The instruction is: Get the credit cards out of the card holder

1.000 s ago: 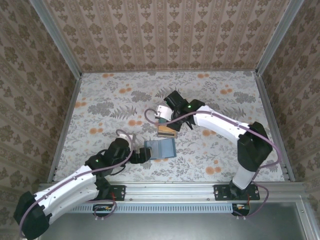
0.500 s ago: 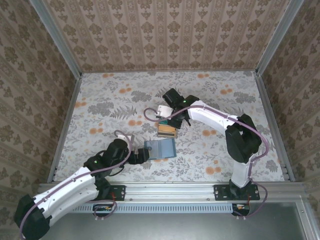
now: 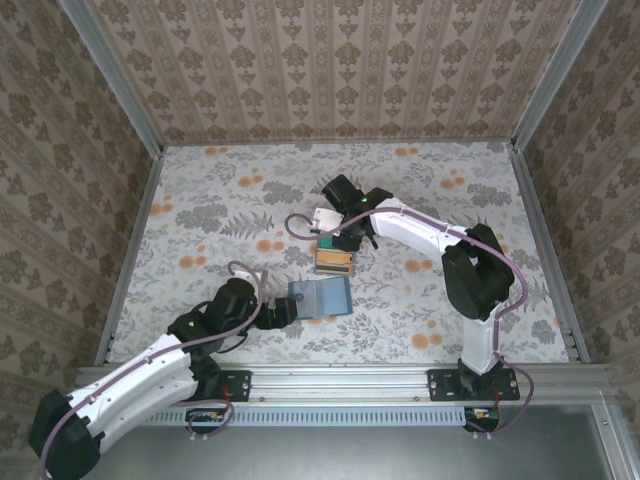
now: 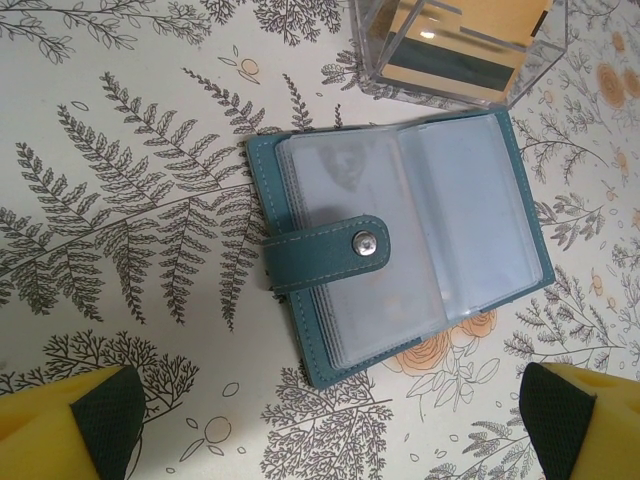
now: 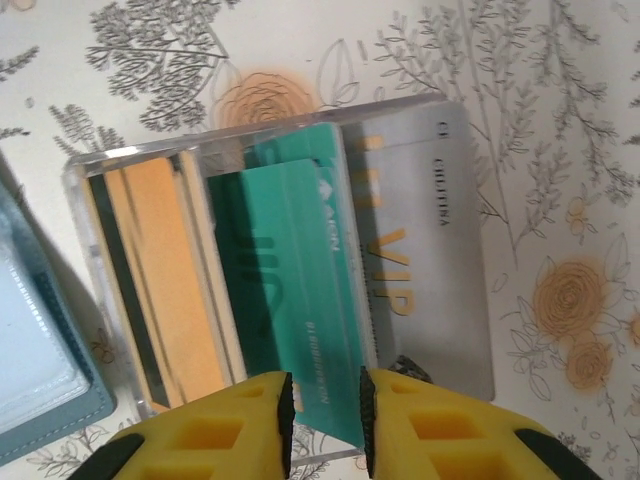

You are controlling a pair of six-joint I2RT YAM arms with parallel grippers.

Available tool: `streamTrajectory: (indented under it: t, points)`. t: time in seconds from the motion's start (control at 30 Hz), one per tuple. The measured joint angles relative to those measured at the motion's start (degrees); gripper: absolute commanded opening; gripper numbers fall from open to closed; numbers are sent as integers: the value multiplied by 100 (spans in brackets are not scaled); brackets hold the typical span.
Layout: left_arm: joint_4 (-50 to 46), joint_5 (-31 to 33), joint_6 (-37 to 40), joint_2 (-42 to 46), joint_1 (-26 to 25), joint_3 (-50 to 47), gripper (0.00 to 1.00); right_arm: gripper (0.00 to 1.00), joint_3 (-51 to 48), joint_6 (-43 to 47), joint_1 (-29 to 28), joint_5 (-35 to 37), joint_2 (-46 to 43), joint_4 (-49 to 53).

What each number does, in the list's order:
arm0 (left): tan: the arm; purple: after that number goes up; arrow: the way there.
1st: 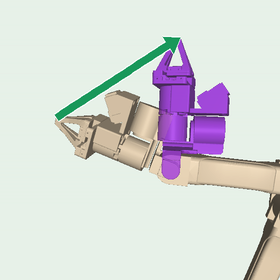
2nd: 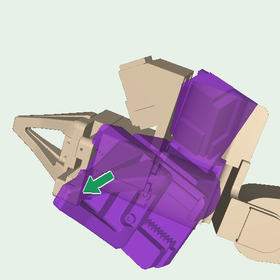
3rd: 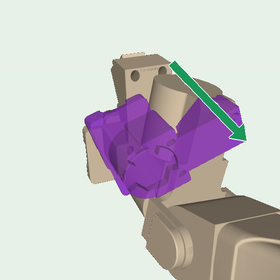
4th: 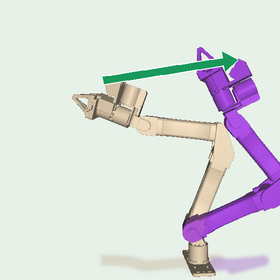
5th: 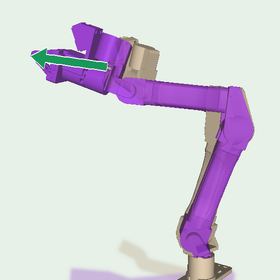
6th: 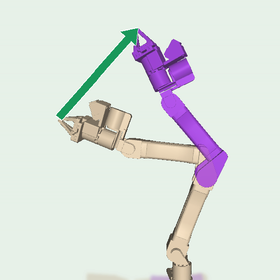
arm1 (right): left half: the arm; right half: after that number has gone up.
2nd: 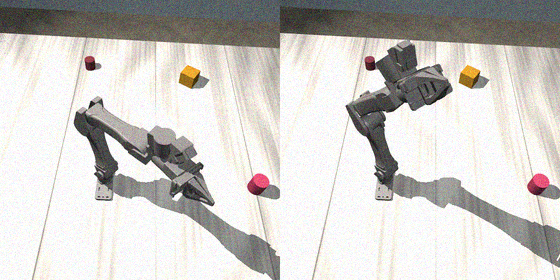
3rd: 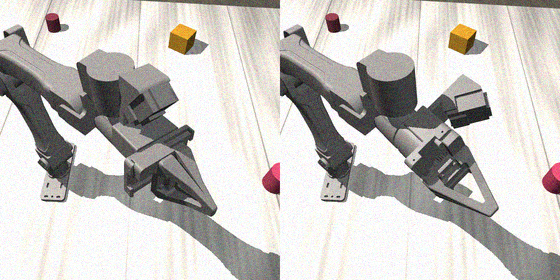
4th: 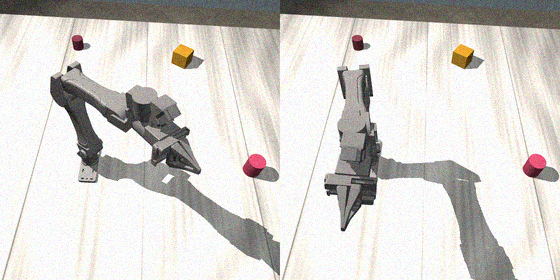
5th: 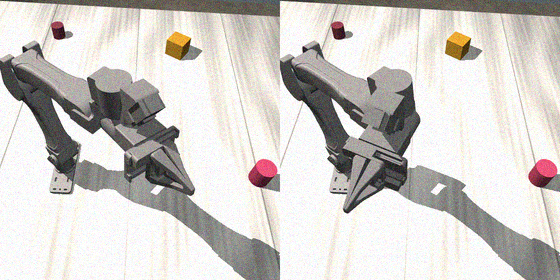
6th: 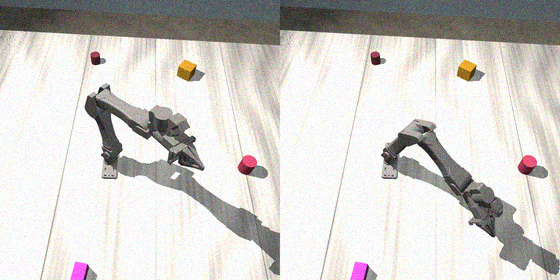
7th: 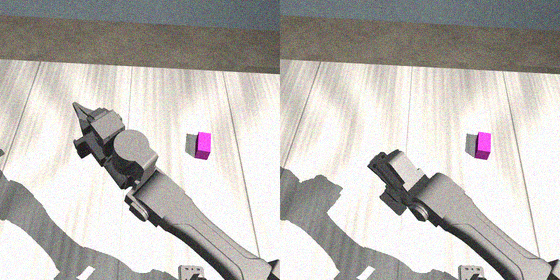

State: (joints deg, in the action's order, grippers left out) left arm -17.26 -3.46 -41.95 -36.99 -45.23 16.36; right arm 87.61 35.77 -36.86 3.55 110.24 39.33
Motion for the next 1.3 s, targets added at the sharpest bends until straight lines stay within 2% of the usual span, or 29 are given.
streamTrajectory:
  t: [0.13, 0.27, 0.37, 0.53, 0.63, 0.73, 1.03, 1.3]
  points:
    - [4, -26, 0, 0, 2, 0, 99, 30, -184, -247, 31, 170, -101, -439]
    - [28, -87, -4, -2, 2, -2, 95, 29, -767, -809, 31, 192, -643, -920]
    - [146, -168, -28, -35, 2, -4, 92, 28, -1333, -1515, 31, 15, -1325, -1364]
    - [538, -374, -107, -369, 2, -37, 79, 26, -2531, -2940, 28, -468, -2509, -2203]
    - [828, -503, -188, -708, 0, -55, 71, 26, -3233, -3792, -11, -752, -2927, -2625]
    - [1091, -590, -247, -1054, -13, -59, 68, 26, -3866, -4605, -96, -964, -3132, -2931]
    - [1449, -597, -306, -1773, -201, -35, 67, 26, -5163, -6225, -638, -1075, -3187, -3856]
    - [1663, -579, -310, -2275, -240, 68, 63, 22, -5340, -6924, -743, -1027, -2236, -4656]
